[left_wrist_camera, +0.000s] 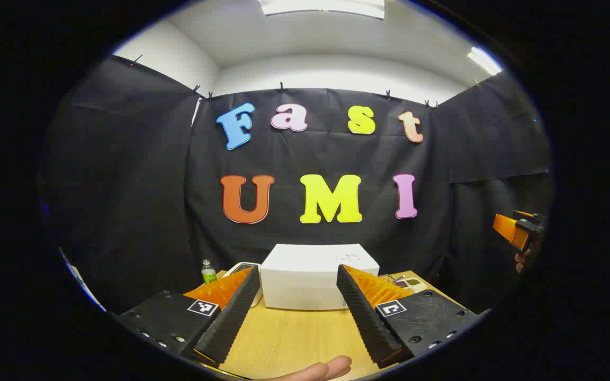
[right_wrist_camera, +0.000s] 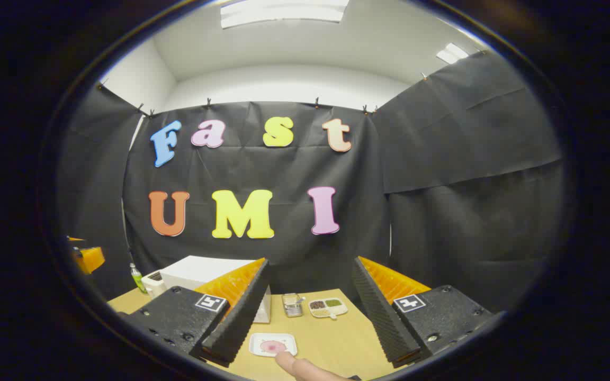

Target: Open the microwave oven with the left hand, put the food in, and close the microwave oven.

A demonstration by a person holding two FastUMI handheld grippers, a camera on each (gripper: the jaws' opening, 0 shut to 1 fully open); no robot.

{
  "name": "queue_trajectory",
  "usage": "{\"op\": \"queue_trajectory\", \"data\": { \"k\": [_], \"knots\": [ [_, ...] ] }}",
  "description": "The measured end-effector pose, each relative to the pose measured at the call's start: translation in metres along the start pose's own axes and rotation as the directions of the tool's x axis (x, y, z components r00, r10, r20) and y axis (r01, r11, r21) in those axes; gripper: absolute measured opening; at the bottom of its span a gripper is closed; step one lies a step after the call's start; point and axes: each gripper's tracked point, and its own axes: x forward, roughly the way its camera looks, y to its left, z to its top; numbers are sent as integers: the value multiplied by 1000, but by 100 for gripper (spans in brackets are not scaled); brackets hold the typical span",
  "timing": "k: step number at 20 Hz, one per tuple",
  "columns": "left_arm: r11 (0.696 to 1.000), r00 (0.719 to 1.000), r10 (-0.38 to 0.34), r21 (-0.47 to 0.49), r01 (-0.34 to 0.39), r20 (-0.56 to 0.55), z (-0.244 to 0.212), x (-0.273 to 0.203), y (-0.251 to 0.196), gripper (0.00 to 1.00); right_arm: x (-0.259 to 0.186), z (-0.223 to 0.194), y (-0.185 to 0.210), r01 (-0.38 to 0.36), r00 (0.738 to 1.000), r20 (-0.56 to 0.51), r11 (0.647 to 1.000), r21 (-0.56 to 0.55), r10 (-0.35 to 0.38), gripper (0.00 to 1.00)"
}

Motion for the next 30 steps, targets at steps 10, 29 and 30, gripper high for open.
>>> {"op": "queue_trajectory", "data": {
  "k": [10, 29, 30],
  "knots": [
    [1000, 1000, -27, 16, 27, 12, 1, -3, -15, 92, 0, -12, -14, -11, 999, -32, 999, 41, 13, 100],
    [993, 993, -115, -38, 114, -13, -93, 149, -85, 92, 27, -16, -40, -26, 1000, 15, 999, 23, 26, 100],
    [993, 994, -112, -33, 111, -13, -101, 161, -90, 92, 30, -17, -43, -17, 1000, 20, 1000, 22, 17, 100]
  ]
}}
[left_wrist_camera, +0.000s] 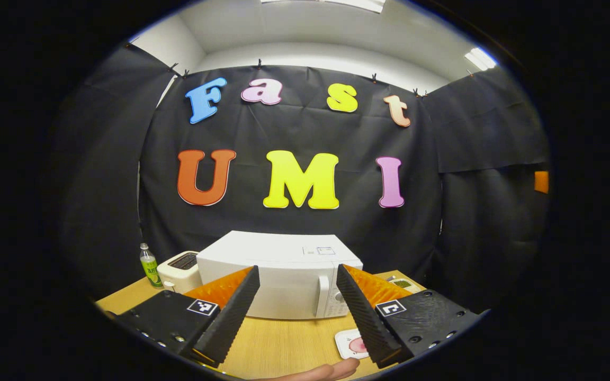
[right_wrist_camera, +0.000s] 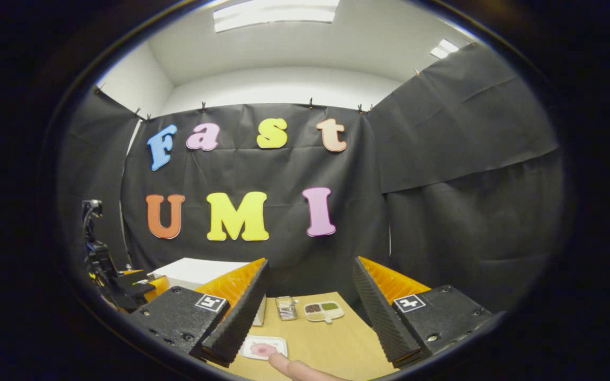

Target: Open the microwave oven with the left hand, put the food in, and close the microwave oven.

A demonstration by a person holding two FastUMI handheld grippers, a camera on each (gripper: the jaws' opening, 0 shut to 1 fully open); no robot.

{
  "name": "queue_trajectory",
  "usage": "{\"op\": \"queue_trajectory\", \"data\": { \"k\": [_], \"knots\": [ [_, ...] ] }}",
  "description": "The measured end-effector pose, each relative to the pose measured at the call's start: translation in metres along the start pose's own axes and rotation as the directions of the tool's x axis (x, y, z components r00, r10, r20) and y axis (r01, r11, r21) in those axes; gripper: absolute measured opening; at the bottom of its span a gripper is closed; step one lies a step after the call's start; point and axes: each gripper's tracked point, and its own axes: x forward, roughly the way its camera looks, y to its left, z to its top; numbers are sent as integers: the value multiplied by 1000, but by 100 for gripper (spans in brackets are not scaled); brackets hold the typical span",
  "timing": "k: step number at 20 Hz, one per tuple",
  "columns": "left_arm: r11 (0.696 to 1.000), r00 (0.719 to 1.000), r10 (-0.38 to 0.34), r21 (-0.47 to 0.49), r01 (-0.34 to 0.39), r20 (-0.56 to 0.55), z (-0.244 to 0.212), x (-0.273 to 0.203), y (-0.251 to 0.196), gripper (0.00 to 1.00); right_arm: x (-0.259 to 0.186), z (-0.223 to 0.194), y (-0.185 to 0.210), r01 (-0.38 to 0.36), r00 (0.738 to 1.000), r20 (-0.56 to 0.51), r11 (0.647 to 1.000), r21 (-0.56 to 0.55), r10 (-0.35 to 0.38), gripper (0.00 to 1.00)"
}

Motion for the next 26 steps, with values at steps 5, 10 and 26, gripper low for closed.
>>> {"op": "queue_trajectory", "data": {
  "k": [5, 10, 26],
  "knots": [
    [1000, 999, 3, 0, -3, -33, -57, 61, -18, 93, 18, -7, -18, 26, 1000, -3, 1000, -2, -26, 100],
    [1000, 1000, -1, -9, 1, -29, -101, 115, -31, 93, 26, -16, -34, 31, 1000, -5, 999, -8, -31, 100],
    [1000, 993, 1, 19, 1, -114, -180, 188, -48, 39, 36, -60, -67, 15, 998, -55, 999, -31, -17, 100]
  ]
}}
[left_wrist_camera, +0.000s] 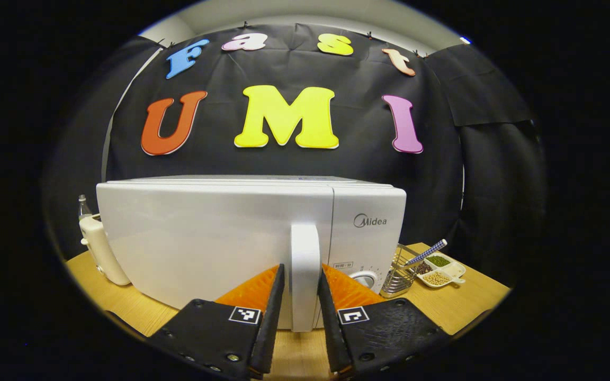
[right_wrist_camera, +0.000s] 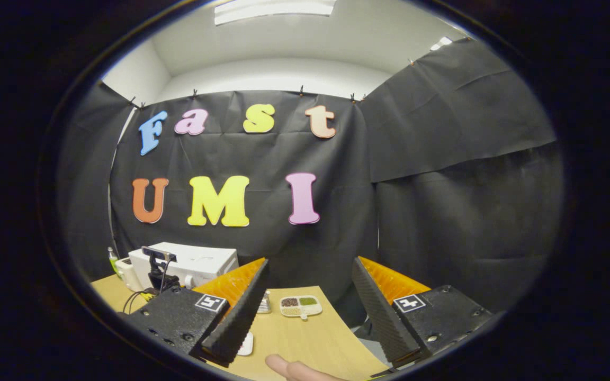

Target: Open the microwave oven with the left hand, put the food in, and close the microwave oven.

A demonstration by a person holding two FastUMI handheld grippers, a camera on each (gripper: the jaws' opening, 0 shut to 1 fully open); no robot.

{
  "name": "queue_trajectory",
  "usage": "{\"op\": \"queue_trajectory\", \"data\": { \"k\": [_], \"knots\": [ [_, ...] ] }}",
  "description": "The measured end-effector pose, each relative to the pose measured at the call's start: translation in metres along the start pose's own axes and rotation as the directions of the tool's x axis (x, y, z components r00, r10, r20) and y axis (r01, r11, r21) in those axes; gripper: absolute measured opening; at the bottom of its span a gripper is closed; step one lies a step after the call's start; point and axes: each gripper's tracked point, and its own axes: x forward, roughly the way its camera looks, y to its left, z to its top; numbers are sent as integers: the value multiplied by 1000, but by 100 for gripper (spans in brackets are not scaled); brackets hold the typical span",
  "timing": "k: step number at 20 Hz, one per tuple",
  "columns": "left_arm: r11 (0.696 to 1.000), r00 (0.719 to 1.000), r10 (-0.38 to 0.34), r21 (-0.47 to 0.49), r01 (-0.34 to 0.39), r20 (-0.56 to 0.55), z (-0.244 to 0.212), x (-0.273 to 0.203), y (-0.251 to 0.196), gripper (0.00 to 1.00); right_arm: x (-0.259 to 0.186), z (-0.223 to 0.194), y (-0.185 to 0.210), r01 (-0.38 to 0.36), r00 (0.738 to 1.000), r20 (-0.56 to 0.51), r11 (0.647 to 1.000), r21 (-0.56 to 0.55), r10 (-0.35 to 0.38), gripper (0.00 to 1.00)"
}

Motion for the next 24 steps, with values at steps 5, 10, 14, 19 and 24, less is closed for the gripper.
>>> {"op": "queue_trajectory", "data": {
  "k": [5, 10, 14, 19, 24],
  "knots": [
    [998, 1000, 15, -61, -16, -18, -4, 0, -2, 22, -6, -7, -3, -7, 1000, -14, 1000, -10, 6, 100],
    [999, 999, -14, -45, 12, -31, -2, -31, 2, 7, -15, -13, -3, -11, 1000, -19, 999, -30, 10, 100],
    [996, 994, -88, -11, 88, -61, -15, -81, 10, 8, -16, -26, 14, -40, 998, -43, 999, -17, 39, 100],
    [994, 994, -92, 49, 95, -66, -22, -143, 41, 11, -21, -47, 52, -106, 989, -103, 994, -21, 103, 100],
    [995, 994, -58, 72, 65, -87, -26, -201, 83, 18, -35, -52, 65, -136, 982, -132, 991, -9, 134, 100]
  ]
}}
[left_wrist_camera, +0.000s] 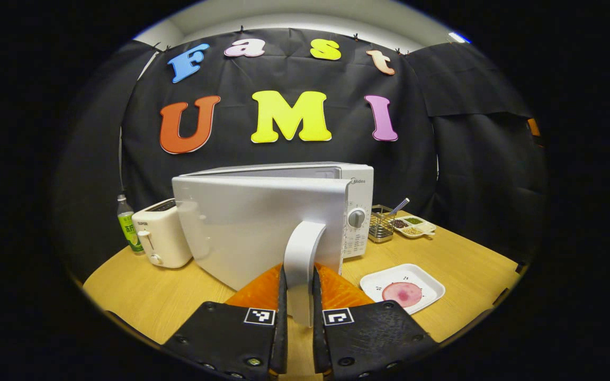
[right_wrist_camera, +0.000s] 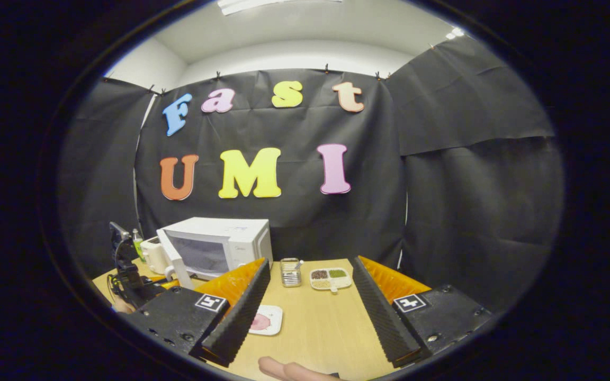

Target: Open the microwave oven with the left hand, put the food in, and close the microwave oven.

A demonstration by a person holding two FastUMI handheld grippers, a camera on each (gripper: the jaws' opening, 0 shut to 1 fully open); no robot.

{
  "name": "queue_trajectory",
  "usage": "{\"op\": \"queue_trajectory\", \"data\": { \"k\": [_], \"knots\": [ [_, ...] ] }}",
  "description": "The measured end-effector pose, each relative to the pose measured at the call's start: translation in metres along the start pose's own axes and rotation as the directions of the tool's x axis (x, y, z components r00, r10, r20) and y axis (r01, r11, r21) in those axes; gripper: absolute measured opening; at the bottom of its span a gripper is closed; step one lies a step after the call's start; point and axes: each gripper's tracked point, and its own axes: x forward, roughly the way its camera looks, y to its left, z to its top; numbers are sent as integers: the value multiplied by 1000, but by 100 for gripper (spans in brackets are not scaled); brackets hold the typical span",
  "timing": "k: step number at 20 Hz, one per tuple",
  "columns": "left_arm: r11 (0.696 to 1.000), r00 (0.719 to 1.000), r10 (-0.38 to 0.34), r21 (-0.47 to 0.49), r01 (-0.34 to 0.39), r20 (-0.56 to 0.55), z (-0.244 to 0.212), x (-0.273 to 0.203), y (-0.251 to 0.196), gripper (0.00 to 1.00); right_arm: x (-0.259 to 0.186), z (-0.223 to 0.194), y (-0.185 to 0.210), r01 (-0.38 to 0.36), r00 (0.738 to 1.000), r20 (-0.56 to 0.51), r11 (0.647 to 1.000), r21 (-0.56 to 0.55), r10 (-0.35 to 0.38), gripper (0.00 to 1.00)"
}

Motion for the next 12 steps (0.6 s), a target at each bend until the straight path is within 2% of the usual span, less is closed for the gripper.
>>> {"op": "queue_trajectory", "data": {
  "k": [4, 10, 11, 12],
  "knots": [
    [999, 999, 38, 13, -38, -3, -16, -46, 47, 19, -11, 4, 8, -4, 1000, 14, 1000, -3, 4, 100],
    [996, 996, 81, -41, -83, -34, -44, -119, 115, 22, -15, 1, 34, -46, 999, 16, 999, -22, 46, 100],
    [993, 994, 107, -50, -108, -26, -42, -132, 124, 30, -13, -2, 39, -57, 998, 5, 998, -30, 57, 100],
    [991, 993, 119, -61, -119, -12, -38, -145, 128, 51, -9, -6, 45, -67, 998, -8, 997, -40, 67, 100]
  ]
}}
